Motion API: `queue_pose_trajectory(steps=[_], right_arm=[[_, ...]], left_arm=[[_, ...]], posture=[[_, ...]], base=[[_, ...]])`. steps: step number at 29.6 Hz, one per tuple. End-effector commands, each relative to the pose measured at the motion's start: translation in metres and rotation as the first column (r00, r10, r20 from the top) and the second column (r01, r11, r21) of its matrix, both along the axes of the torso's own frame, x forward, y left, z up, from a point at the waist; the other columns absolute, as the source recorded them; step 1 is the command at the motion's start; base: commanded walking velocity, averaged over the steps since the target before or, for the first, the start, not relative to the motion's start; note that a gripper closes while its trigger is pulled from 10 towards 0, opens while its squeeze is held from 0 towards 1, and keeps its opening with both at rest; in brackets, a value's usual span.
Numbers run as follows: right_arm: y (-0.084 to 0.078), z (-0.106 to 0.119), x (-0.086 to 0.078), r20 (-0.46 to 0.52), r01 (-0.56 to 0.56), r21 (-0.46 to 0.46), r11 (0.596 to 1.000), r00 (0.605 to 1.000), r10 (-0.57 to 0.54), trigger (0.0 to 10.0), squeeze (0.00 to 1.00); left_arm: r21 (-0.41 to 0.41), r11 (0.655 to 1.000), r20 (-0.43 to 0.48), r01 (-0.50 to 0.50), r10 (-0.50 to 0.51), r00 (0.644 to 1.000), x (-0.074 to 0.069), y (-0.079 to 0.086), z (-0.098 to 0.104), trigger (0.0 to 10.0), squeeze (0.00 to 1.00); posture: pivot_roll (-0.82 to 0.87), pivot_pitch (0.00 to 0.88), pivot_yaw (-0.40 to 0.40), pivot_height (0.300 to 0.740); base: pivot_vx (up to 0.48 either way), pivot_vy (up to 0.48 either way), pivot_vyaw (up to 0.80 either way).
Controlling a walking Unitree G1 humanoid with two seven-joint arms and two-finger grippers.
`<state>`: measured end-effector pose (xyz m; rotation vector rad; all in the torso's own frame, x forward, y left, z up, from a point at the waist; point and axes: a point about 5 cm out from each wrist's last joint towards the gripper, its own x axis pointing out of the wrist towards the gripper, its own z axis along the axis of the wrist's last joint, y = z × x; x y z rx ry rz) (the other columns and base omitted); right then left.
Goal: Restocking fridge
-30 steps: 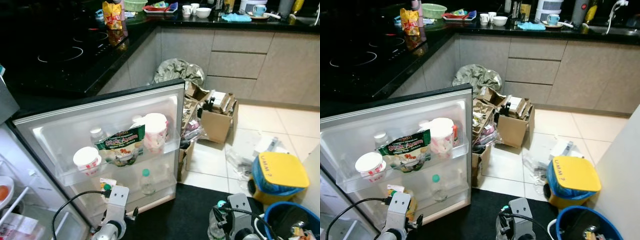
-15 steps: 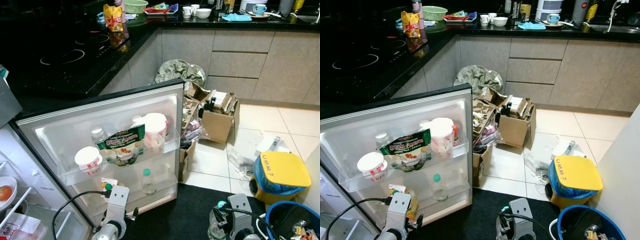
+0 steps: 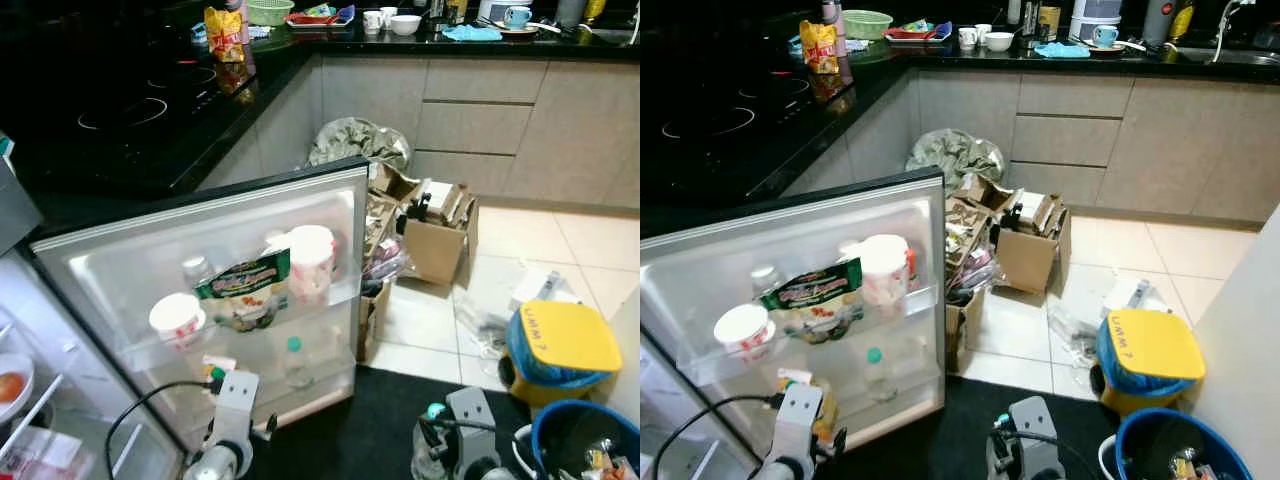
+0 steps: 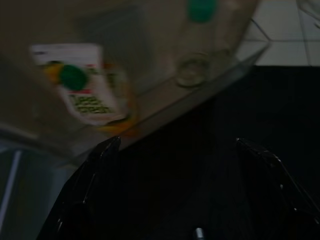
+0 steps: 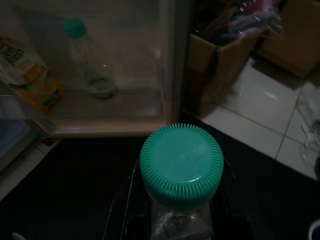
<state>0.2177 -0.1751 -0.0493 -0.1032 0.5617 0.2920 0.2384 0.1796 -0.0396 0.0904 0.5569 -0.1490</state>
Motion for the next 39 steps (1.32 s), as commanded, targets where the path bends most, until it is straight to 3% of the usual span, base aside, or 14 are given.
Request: queue_pose_trajectory(steps=[1, 30, 33, 39], right_arm=[[0.0038, 0.0019, 0.0027, 0.014, -0.018, -0.001, 1.0, 1.0, 0.018, 10.0, 0.0], [0.0012, 0.0012, 0.0012, 0.013, -0.014, -0.012, 1.0, 1.0, 0.014, 10.0, 0.0], [-0.0035, 0.001, 0.0008, 0.009, 0.055, 0.023, 0.998, 0.998, -0.055, 10.0, 0.0], [-0.004, 0.0006, 0.0006, 0.007, 0.046, 0.003, 0.999, 0.999, -0.046, 10.0, 0.0]], left_arm=[[0.004, 1.0, -0.008, -0.007, 0.007, 1.0, -0.0029, 0.0032, -0.0017, 10.0, 0.0], [0.011, 0.999, 0.003, 0.034, -0.034, 0.999, -0.0022, -0.0009, -0.0007, 10.0, 0.0], [0.01, 0.999, 0.002, 0.036, -0.036, 0.999, -0.0022, -0.0007, -0.0008, 10.0, 0.0], [0.005, 0.999, -0.007, 0.046, -0.046, 0.999, -0.0019, -0.0026, -0.0014, 10.0, 0.0]], posture=[[-0.06, 0.025, 0.011, 0.74], [-0.06, 0.014, 0.016, 0.74], [-0.07, 0.016, 0.02, 0.74], [-0.07, 0.02, 0.023, 0.74]], base=[[0.0, 0.0, 0.8], [0.0, 0.0, 0.8], [0.0, 0.0, 0.0], [0.0, 0.0, 0.0]])
